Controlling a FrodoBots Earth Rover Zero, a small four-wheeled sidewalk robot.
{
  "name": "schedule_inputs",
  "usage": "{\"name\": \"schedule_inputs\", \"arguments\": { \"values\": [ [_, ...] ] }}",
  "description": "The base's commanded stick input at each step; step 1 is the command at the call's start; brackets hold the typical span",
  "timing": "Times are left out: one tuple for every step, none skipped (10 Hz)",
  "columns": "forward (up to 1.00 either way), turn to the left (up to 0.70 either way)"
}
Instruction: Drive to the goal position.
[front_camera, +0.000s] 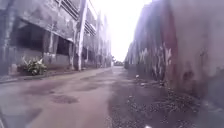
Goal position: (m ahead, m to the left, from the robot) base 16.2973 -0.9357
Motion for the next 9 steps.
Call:
{"name": "schedule_inputs", "arguments": {
  "values": [
    [0.70,0.00],
    [0.70,0.00],
    [0.70,0.00],
    [0.70,-0.35],
    [0.70,-0.35],
    [0.70,-0.32],
    [0.70,-0.23],
    [0.70,-0.04],
    [0.70,0.00]
  ]
}}
